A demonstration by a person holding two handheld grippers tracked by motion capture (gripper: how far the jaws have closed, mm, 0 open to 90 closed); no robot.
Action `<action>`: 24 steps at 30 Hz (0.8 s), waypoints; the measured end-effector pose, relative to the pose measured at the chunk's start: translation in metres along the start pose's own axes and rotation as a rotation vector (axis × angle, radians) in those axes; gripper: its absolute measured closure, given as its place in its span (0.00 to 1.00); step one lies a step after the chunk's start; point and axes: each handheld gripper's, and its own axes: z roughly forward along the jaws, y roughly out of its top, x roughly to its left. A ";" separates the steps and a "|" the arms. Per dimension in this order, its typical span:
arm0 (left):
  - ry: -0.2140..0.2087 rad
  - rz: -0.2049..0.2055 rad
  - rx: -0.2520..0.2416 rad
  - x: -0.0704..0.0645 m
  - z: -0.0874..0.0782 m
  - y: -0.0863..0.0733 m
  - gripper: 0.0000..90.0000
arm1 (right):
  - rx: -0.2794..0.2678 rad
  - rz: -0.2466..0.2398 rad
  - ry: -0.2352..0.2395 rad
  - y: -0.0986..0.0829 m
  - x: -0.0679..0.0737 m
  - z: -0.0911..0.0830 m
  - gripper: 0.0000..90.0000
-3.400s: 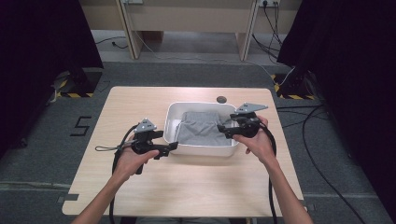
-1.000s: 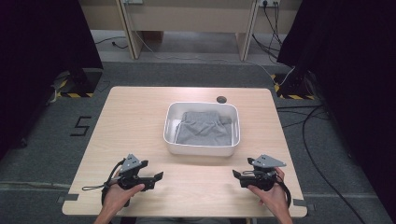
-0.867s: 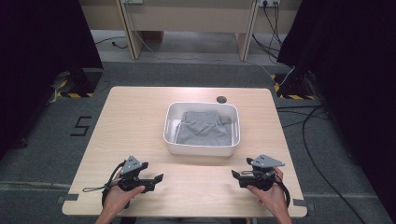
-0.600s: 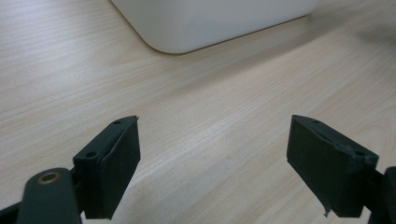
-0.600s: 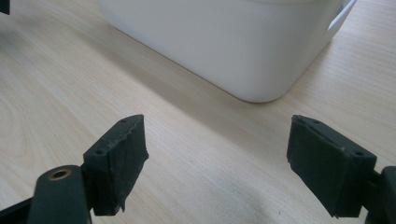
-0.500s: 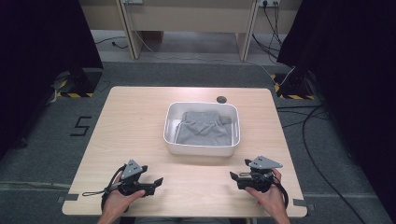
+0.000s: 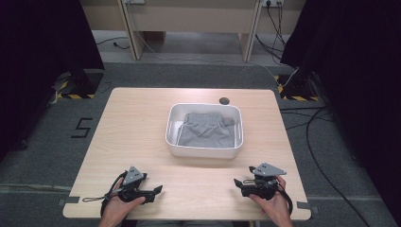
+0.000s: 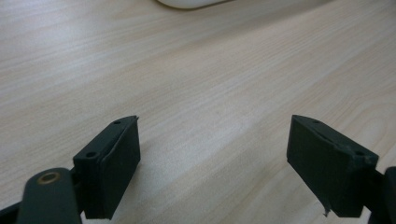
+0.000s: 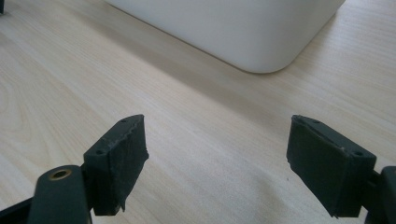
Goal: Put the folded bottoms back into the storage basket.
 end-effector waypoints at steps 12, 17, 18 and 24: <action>0.031 0.052 0.021 -0.004 -0.001 -0.004 0.18 | 0.024 0.002 -0.006 -0.010 0.003 0.000 0.23; 0.057 0.080 0.032 -0.006 -0.002 -0.005 0.17 | 0.032 0.003 -0.009 -0.013 0.005 0.000 0.23; 0.059 0.084 0.035 -0.007 -0.002 -0.005 0.17 | 0.039 0.004 -0.013 -0.014 0.006 0.000 0.23; 0.069 0.095 0.038 -0.008 -0.003 -0.007 0.16 | 0.053 0.013 -0.012 -0.020 0.007 0.002 0.23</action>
